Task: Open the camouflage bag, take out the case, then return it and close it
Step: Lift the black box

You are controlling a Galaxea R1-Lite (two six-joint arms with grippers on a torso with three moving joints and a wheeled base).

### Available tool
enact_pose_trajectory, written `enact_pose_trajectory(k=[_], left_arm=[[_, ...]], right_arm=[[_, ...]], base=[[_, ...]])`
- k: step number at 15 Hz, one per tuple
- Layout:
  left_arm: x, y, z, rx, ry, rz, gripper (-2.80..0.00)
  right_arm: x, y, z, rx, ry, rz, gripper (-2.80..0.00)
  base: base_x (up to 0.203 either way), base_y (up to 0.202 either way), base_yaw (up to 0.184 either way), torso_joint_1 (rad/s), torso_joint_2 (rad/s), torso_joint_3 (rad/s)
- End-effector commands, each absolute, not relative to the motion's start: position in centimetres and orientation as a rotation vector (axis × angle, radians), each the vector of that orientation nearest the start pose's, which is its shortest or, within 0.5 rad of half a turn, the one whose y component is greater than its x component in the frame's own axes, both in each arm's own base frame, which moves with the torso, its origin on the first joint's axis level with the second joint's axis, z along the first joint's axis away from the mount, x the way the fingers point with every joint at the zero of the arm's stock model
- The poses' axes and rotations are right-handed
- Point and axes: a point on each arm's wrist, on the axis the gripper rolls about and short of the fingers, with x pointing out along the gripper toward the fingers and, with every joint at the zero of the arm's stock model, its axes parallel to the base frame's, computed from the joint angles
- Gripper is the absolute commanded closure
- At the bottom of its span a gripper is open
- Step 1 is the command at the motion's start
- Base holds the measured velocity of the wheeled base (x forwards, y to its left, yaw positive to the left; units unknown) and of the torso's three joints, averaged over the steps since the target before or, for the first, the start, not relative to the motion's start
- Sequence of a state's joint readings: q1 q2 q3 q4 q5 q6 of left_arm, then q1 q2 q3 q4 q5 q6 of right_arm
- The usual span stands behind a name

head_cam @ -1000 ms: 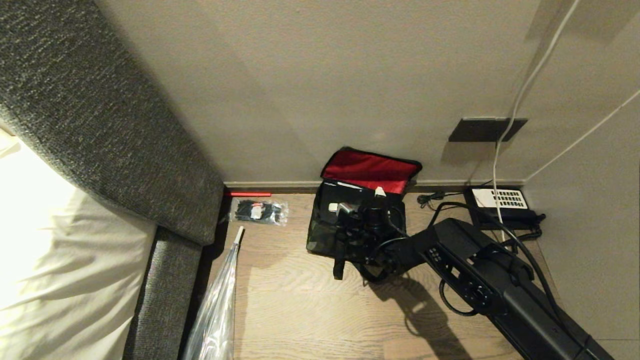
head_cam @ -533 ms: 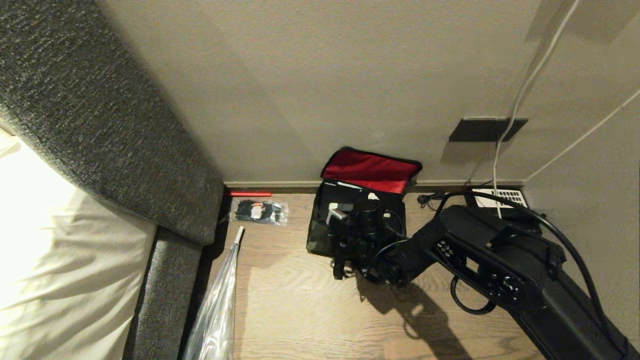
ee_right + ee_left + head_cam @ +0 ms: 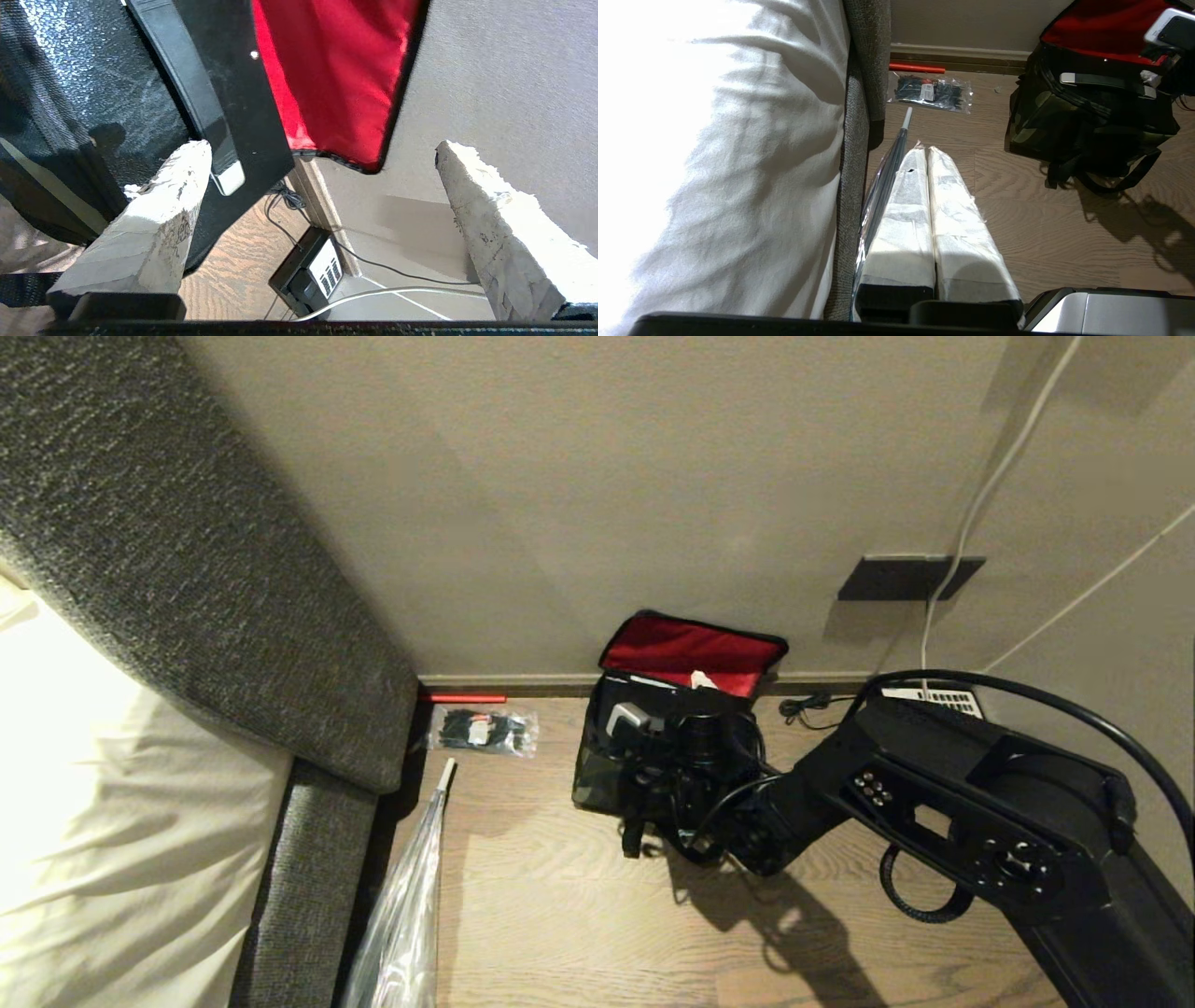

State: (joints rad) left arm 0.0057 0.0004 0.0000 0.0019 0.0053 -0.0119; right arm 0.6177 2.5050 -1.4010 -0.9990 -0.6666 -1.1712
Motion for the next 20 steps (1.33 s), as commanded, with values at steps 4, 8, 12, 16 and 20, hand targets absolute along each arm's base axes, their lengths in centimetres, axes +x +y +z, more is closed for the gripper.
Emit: enact_pose_trajectory(k=[4, 8, 12, 16, 20], left_arm=[[-2.3, 0.0, 7.4, -0.012, 0.003, 0.012, 0.00], [-2.3, 0.0, 7.4, -0.012, 0.004, 0.011, 0.00], [-2.3, 0.0, 7.4, -0.012, 0.005, 0.012, 0.00], [-2.3, 0.0, 7.4, -0.012, 0.005, 0.012, 0.00], [-2.3, 0.0, 7.4, -0.012, 0.004, 0.012, 0.00]], right_arm=[[39.7, 27.1, 5.2, -1.232, 0.088, -0.002, -2.80], [39.7, 27.2, 5.1, -1.234, 0.094, -0.015, -2.80], [39.6, 27.1, 4.7, -1.242, 0.104, -0.011, -2.80], [39.7, 27.3, 3.8, -1.253, 0.114, -0.004, -2.80], [39.8, 27.3, 2.2, -1.273, 0.137, 0.011, -2.80]], base=[[0.000, 0.000, 0.000, 0.000, 0.00, 0.000], [0.000, 0.000, 0.000, 0.000, 0.00, 0.000], [0.131, 0.000, -0.001, 0.002, 0.01, 0.003], [0.000, 0.000, 0.000, 0.000, 0.00, 0.000], [0.000, 0.000, 0.000, 0.000, 0.00, 0.000]])
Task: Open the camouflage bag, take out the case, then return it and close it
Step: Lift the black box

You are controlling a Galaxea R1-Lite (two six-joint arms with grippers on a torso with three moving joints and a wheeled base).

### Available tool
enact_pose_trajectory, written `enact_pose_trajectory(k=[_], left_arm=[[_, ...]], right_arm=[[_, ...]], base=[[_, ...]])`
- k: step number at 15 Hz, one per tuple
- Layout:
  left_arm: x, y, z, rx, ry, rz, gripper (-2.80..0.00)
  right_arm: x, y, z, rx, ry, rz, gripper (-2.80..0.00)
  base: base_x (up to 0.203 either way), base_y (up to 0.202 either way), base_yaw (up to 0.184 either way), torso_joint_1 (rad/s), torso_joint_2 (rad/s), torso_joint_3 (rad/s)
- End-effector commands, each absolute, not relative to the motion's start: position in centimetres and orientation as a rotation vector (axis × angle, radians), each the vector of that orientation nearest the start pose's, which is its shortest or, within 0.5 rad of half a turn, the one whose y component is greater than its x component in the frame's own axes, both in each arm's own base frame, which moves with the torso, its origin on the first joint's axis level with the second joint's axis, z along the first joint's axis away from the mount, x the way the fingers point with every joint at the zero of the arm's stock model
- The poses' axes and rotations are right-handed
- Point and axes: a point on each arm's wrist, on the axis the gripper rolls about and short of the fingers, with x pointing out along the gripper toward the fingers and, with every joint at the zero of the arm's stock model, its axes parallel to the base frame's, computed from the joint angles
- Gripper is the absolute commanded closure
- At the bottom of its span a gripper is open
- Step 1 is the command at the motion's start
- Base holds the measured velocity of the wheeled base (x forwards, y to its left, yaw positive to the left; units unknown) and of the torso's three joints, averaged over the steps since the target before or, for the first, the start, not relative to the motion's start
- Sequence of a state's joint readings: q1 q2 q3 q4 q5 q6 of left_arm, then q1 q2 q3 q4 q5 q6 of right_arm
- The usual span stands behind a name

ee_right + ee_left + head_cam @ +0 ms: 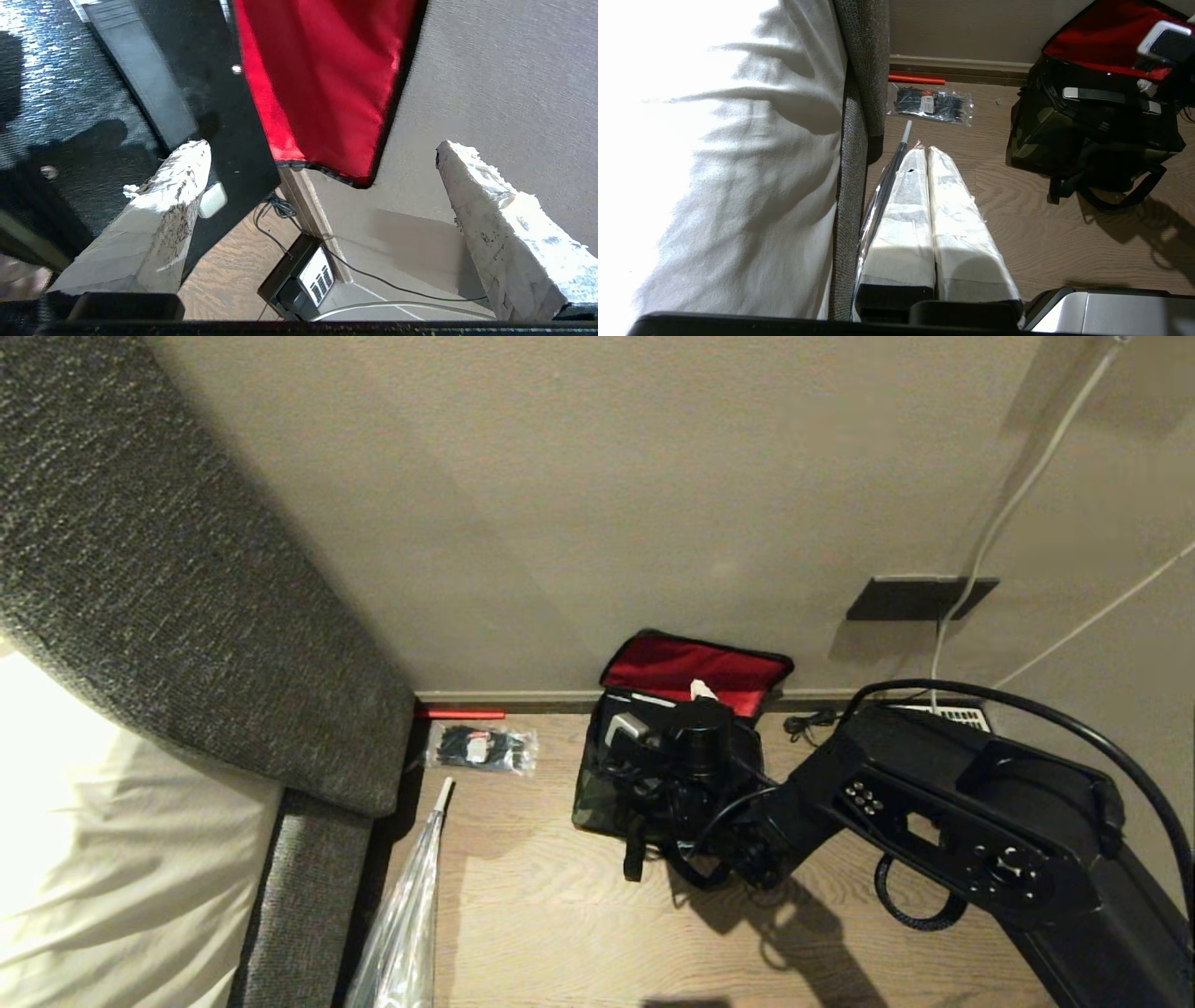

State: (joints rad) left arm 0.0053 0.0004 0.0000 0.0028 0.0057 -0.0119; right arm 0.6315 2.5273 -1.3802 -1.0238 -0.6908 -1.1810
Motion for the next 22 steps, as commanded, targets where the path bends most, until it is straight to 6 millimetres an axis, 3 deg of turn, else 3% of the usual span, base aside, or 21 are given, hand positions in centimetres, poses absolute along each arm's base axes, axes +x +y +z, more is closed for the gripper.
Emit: enact_pose_trajectory(k=[1, 3, 5, 8, 16, 22], left_arm=[[-2.3, 0.0, 7.4, -0.012, 0.004, 0.011, 0.00], [-2.3, 0.0, 7.4, -0.012, 0.003, 0.012, 0.00], [-2.3, 0.0, 7.4, -0.012, 0.003, 0.012, 0.00], [-2.3, 0.0, 7.5, -0.012, 0.003, 0.012, 0.00], [-2.3, 0.0, 7.4, -0.012, 0.003, 0.012, 0.00], [-2.3, 0.0, 7.4, -0.012, 0.003, 0.012, 0.00]], right_arm=[[39.8, 27.2, 1.6, -1.281, 0.147, 0.020, -2.80], [40.1, 27.4, 0.0, -1.292, 0.155, 0.029, -2.80], [41.7, 26.8, -1.9, -1.328, 0.166, 0.011, -2.80], [43.5, 26.7, -2.7, -1.337, 0.161, 0.014, -2.80], [45.7, 26.0, -5.6, -1.365, 0.195, 0.046, -2.80], [48.9, 25.2, -4.0, -1.361, 0.109, -0.076, -2.80]], base=[[0.000, 0.000, 0.000, 0.000, 0.00, 0.000], [0.000, 0.000, 0.000, 0.000, 0.00, 0.000], [0.000, 0.000, 0.000, 0.000, 0.00, 0.000], [0.000, 0.000, 0.000, 0.000, 0.00, 0.000], [0.000, 0.000, 0.000, 0.000, 0.00, 0.000], [0.000, 0.000, 0.000, 0.000, 0.00, 0.000]])
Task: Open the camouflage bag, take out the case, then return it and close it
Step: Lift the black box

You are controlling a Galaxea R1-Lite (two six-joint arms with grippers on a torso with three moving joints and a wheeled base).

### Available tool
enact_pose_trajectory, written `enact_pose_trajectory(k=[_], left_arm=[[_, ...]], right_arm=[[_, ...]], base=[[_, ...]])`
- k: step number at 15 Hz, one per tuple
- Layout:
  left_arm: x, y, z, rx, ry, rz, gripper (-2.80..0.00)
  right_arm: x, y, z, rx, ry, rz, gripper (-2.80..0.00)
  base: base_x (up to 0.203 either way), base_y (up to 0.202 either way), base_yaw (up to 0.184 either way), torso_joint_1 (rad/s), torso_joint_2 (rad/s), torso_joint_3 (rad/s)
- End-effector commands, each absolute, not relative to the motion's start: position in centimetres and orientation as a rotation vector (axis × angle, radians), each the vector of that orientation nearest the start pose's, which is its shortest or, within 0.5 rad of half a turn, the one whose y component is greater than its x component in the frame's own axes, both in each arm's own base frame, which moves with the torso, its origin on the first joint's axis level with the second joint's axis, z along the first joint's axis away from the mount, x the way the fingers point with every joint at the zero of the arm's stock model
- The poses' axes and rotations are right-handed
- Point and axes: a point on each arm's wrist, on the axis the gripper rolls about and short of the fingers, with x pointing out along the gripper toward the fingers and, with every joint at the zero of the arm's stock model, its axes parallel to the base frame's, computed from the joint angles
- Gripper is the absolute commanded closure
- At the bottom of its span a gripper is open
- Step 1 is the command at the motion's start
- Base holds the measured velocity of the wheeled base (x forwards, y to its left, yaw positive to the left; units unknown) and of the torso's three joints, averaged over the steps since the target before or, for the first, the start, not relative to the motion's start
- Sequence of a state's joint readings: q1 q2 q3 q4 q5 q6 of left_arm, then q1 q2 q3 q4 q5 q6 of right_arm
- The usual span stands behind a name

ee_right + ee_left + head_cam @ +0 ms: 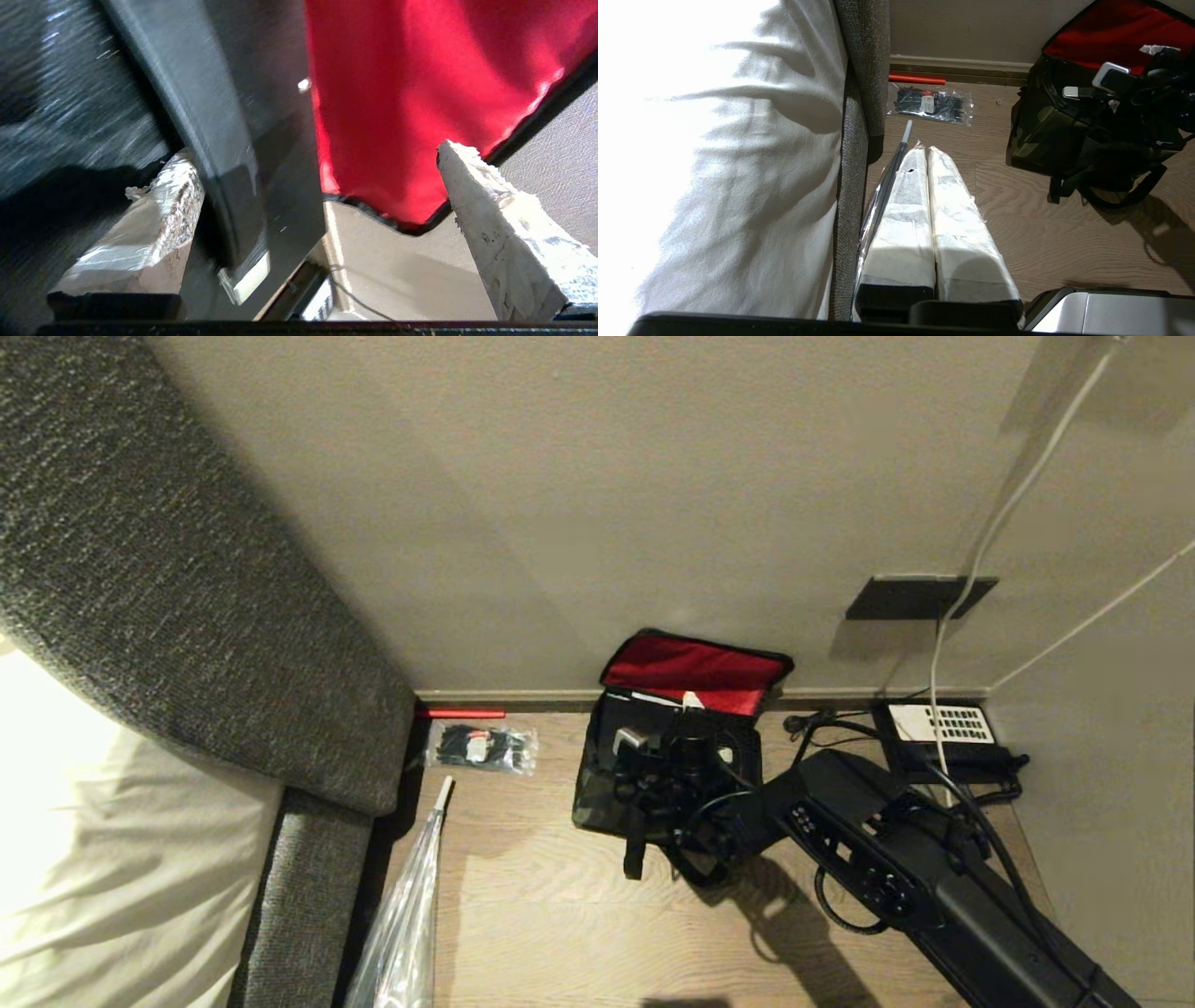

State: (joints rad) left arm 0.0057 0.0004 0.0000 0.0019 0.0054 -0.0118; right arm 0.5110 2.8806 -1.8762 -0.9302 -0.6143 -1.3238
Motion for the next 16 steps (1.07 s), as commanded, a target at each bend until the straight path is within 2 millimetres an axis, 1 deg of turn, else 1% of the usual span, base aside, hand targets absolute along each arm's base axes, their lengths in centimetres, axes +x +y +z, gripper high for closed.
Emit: enact_pose_trajectory(k=[1, 3, 12, 13, 16], left_arm=[[-2.27, 0.00, 7.45, -0.012, 0.003, 0.012, 0.00], [-2.27, 0.00, 7.44, -0.012, 0.003, 0.012, 0.00], [-2.27, 0.00, 7.44, -0.012, 0.003, 0.012, 0.00], [-2.27, 0.00, 7.43, -0.012, 0.005, 0.012, 0.00], [-2.27, 0.00, 7.45, -0.012, 0.003, 0.012, 0.00]], right_arm=[[49.13, 24.90, -4.03, -1.368, 0.106, -0.086, -2.80], [49.53, 24.23, -3.89, -1.399, 0.113, -0.099, -2.80], [49.49, 24.19, -4.66, -1.412, 0.118, -0.108, -2.80], [49.45, 24.27, -4.73, -1.410, 0.115, -0.106, 0.00], [49.46, 24.28, -4.70, -1.401, 0.110, -0.108, 0.00]], base=[[0.000, 0.000, 0.000, 0.000, 0.00, 0.000], [0.000, 0.000, 0.000, 0.000, 0.00, 0.000], [0.000, 0.000, 0.000, 0.000, 0.00, 0.000], [0.000, 0.000, 0.000, 0.000, 0.00, 0.000], [0.000, 0.000, 0.000, 0.000, 0.00, 0.000]])
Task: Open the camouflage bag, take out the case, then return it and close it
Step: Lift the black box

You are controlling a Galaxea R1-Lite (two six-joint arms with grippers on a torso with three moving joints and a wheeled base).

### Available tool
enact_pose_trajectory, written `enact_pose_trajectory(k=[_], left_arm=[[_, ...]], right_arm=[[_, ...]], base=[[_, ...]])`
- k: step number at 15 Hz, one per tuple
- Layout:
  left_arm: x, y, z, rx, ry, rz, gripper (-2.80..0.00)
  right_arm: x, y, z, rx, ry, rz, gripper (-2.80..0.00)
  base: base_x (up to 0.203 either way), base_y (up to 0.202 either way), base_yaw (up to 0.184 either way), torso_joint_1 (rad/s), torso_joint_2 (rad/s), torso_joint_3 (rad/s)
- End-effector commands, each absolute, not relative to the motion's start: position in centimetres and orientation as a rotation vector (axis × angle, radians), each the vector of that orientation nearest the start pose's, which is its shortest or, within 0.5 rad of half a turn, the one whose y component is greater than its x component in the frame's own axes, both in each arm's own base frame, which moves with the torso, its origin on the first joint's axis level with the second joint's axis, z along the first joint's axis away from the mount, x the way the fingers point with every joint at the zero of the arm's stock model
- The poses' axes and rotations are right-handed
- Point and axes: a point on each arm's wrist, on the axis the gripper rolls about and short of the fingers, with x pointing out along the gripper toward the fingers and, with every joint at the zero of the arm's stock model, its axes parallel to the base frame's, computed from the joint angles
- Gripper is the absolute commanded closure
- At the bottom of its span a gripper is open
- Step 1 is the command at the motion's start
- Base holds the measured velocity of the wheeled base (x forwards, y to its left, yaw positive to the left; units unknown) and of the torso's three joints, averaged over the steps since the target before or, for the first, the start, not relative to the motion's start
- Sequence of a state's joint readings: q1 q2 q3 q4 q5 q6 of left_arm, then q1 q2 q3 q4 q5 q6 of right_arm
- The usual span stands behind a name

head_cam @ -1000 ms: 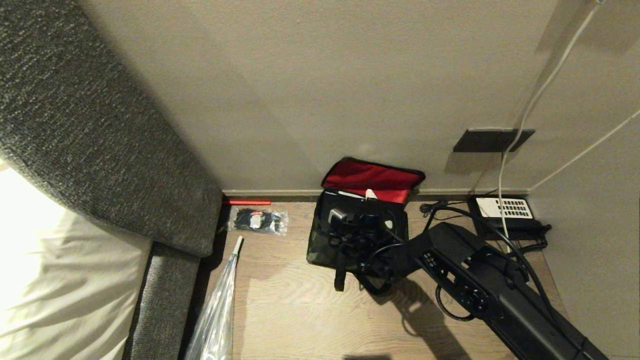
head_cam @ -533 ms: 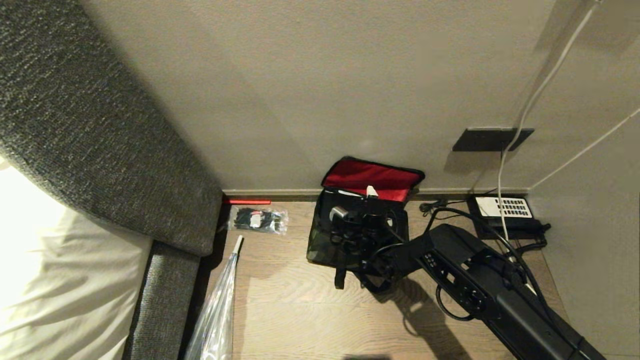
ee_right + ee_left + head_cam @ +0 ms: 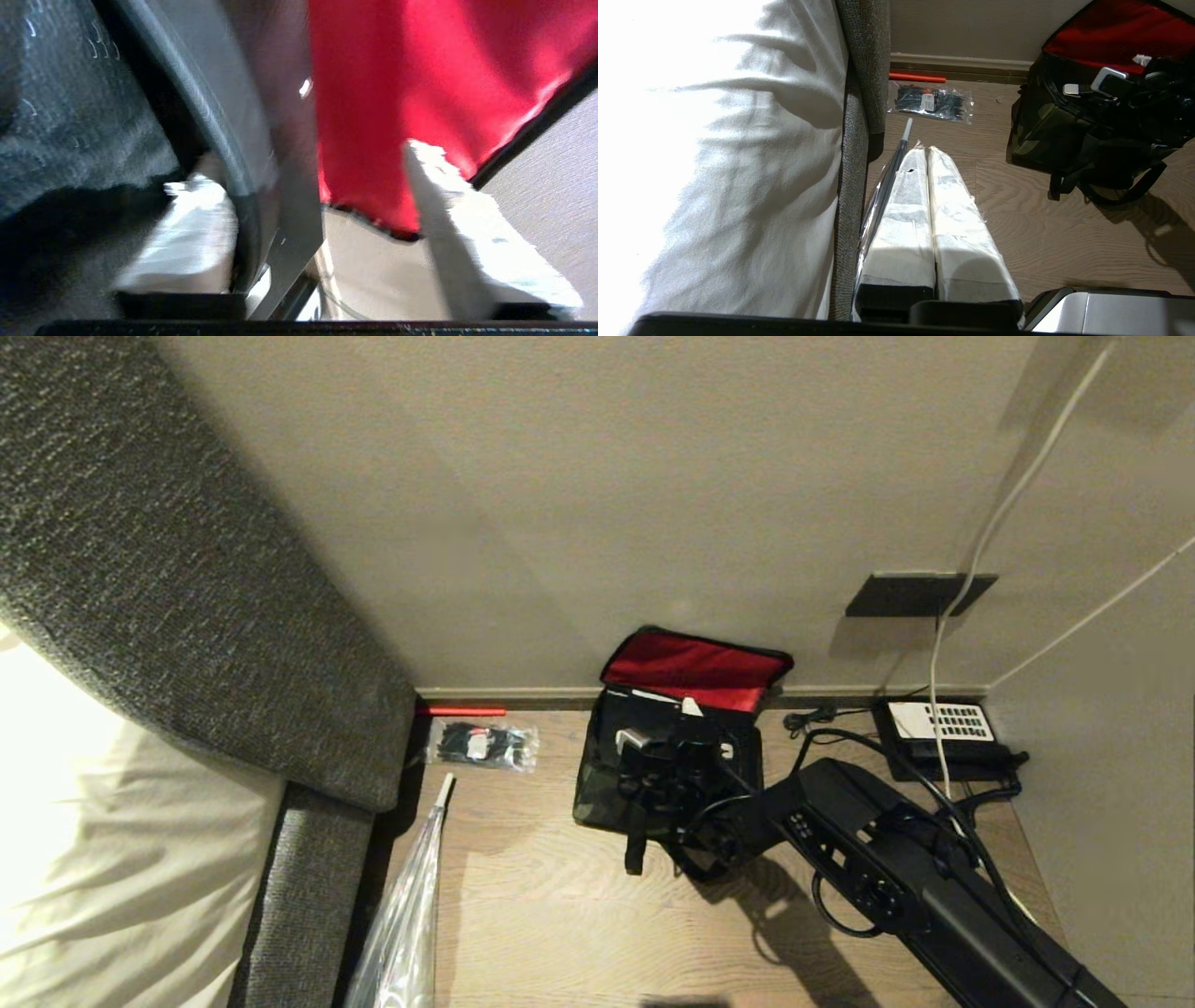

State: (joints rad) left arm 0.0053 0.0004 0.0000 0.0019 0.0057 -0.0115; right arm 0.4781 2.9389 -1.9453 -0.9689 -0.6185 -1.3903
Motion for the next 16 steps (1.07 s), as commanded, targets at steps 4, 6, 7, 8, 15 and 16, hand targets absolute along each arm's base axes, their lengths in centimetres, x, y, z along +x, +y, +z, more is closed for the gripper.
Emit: enact_pose_trajectory(k=[4, 6, 7, 8, 15, 16], left_arm=[[-2.3, 0.0, 7.4, -0.012, 0.004, 0.012, 0.00], [-2.3, 0.0, 7.4, -0.012, 0.005, 0.012, 0.00], [-2.3, 0.0, 7.4, -0.012, 0.003, 0.012, 0.00], [-2.3, 0.0, 7.4, -0.012, 0.003, 0.012, 0.00], [-2.3, 0.0, 7.5, -0.012, 0.001, 0.012, 0.00], [-2.3, 0.0, 7.4, -0.012, 0.003, 0.012, 0.00]], right_arm=[[49.4, 24.3, -4.8, -1.395, 0.109, -0.107, 0.00], [49.4, 24.3, -4.8, -1.396, 0.109, -0.106, 0.00], [49.5, 24.3, -4.7, -1.397, 0.103, -0.109, 0.00], [49.4, 24.4, -4.5, -1.391, 0.094, -0.115, 0.00], [47.4, 25.7, 1.2, -1.223, 0.002, -0.296, 0.00], [46.9, 25.9, 3.1, -1.194, 0.012, -0.332, 0.00]], base=[[0.000, 0.000, 0.000, 0.000, 0.00, 0.000], [0.000, 0.000, 0.000, 0.000, 0.00, 0.000], [0.000, 0.000, 0.000, 0.000, 0.00, 0.000], [0.000, 0.000, 0.000, 0.000, 0.00, 0.000], [0.000, 0.000, 0.000, 0.000, 0.00, 0.000], [0.000, 0.000, 0.000, 0.000, 0.00, 0.000]])
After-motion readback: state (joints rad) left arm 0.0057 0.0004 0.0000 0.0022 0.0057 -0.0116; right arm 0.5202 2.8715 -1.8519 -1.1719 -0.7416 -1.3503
